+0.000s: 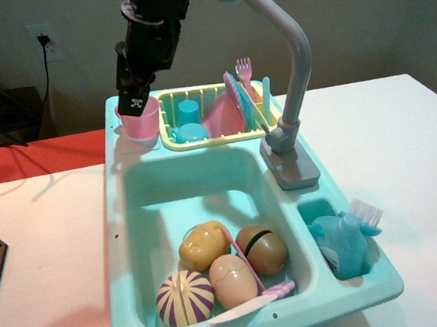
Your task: Put cup from counter to sink
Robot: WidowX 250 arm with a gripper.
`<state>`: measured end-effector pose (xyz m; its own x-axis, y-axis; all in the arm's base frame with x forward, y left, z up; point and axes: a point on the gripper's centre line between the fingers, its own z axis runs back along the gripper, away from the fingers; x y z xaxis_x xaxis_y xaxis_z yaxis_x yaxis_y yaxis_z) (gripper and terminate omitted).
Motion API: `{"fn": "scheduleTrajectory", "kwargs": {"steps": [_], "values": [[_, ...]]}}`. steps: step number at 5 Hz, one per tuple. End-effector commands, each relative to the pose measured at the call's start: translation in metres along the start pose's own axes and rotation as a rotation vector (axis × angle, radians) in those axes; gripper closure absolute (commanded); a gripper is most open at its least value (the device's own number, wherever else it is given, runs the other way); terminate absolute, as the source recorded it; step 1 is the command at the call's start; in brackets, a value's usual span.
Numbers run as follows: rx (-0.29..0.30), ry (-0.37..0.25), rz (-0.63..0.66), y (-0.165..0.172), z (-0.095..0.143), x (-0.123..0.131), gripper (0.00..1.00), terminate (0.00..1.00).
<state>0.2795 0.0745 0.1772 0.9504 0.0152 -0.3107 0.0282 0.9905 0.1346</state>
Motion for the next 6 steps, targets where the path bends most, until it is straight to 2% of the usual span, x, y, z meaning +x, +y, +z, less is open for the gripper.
{"fn": "scheduleTrajectory", "kwargs": {"steps": [1,5,6], "values": [[0.000,0.000,0.000,0.000,0.000,0.000,0.00,0.00],[0.033,0.017,-0.003,-0.014,-0.027,0.003,0.00,0.00],[0.045,0.005,0.002,-0.014,-0.029,0.000,1.00,0.00]]}}
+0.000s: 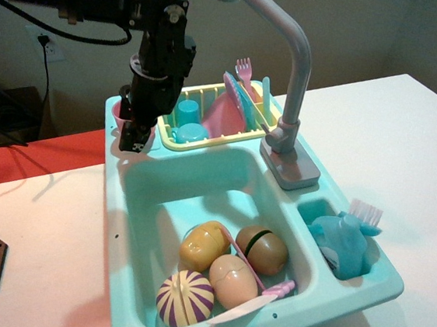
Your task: Put cup from counter to sink
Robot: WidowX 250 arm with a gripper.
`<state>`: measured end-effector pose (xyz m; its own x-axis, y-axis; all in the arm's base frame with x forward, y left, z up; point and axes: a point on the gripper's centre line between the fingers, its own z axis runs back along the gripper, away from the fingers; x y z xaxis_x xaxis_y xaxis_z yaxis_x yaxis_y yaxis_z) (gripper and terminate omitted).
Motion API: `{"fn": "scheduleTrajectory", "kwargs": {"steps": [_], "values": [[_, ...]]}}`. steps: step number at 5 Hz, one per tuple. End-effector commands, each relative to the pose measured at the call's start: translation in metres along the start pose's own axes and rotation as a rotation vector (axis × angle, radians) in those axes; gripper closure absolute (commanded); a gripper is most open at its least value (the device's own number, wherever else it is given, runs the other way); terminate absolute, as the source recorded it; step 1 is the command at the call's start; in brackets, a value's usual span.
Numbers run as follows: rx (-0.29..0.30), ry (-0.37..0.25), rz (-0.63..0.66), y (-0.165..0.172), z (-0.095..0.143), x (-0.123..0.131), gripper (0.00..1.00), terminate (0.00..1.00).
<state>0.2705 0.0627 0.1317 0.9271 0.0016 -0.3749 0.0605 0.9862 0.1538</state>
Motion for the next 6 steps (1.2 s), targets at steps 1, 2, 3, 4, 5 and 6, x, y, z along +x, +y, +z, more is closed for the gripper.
{"fn": "scheduleTrajectory", "kwargs": {"steps": [1,2,3,4,5,6], "values": [[0.019,-0.067,0.027,0.003,0.010,-0.010,1.00,0.00],[0.020,-0.068,0.024,0.002,0.007,-0.013,1.00,0.00],[0.019,-0.071,0.024,0.001,0.007,-0.013,1.00,0.00],[0.048,-0.090,0.026,0.001,0.020,-0.005,1.00,0.00],[0.044,-0.139,0.005,-0.009,0.050,0.020,1.00,0.00],[0.036,-0.180,-0.025,-0.022,0.078,0.044,1.00,0.00]]}}
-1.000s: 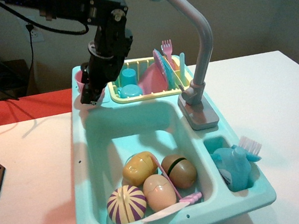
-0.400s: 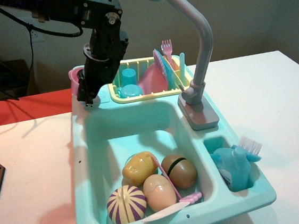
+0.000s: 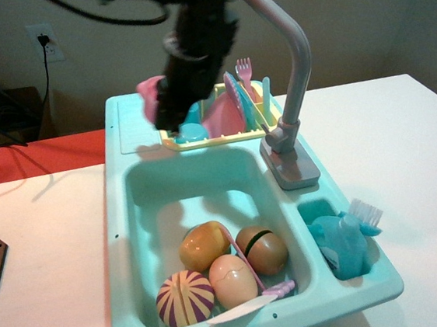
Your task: Put cup from counter to sink
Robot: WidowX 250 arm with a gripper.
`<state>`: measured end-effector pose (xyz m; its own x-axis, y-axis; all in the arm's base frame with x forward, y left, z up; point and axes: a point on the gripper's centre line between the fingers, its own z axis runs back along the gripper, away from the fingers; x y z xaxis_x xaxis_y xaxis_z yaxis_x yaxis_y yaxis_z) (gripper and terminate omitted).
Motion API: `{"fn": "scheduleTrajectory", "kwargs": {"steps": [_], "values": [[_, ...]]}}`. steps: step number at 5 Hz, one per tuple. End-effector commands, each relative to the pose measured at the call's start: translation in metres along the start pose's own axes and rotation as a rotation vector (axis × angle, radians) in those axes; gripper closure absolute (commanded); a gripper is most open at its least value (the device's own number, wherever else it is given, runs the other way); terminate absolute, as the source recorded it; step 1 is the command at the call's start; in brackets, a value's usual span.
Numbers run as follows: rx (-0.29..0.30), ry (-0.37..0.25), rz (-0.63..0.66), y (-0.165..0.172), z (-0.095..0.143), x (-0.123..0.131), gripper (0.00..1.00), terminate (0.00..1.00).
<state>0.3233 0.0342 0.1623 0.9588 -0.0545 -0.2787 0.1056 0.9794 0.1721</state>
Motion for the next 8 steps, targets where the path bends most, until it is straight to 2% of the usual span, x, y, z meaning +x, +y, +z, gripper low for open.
{"fn": "scheduleTrajectory", "kwargs": {"steps": [1,2,3,6,7,8], "values": [[-0.015,-0.088,-0.015,-0.016,0.037,0.029,1.00,0.00],[-0.060,-0.071,-0.043,-0.042,0.030,0.044,1.00,0.00],[-0.066,-0.048,-0.064,-0.060,0.019,0.043,1.00,0.00],[-0.056,0.016,-0.053,-0.071,-0.037,0.013,1.00,0.00],[-0.065,0.006,-0.046,-0.069,-0.031,0.011,0.00,0.00],[-0.050,0.009,-0.020,-0.064,-0.024,0.011,0.00,0.00]]}}
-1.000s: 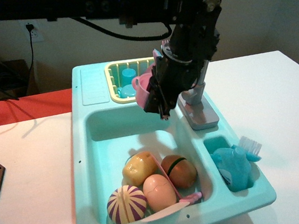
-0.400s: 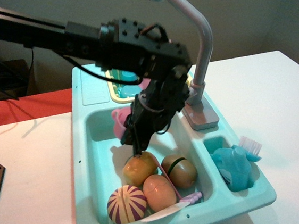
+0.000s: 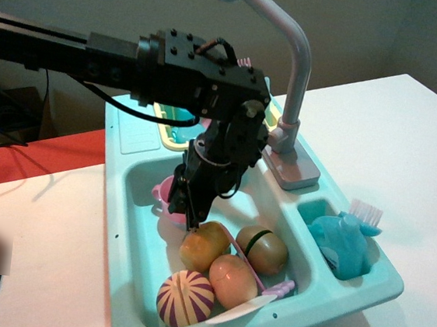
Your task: Put cup from counter to sink
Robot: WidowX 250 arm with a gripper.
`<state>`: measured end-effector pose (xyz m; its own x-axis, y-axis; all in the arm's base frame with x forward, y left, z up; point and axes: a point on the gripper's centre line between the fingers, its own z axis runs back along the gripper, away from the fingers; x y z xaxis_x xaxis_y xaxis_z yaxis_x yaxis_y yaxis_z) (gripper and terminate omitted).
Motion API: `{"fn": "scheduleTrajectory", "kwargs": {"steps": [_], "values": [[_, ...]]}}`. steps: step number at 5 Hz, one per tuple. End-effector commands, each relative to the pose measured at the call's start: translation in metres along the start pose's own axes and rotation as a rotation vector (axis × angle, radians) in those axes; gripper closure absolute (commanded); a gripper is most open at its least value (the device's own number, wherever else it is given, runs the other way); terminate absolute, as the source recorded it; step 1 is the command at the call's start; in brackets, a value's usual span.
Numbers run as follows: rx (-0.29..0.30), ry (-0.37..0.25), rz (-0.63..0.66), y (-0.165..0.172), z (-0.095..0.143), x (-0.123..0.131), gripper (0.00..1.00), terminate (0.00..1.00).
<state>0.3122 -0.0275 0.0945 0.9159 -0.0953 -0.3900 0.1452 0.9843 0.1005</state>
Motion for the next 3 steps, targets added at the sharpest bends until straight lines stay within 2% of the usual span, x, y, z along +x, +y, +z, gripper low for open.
{"fn": "scheduleTrajectory", "kwargs": {"steps": [1,2,3], "values": [[0.004,-0.097,0.041,0.010,0.030,-0.004,0.00,0.00],[0.007,-0.097,0.043,0.013,0.031,-0.005,0.00,0.00],[0.054,-0.109,0.052,0.026,0.056,-0.023,0.00,1.00]]}}
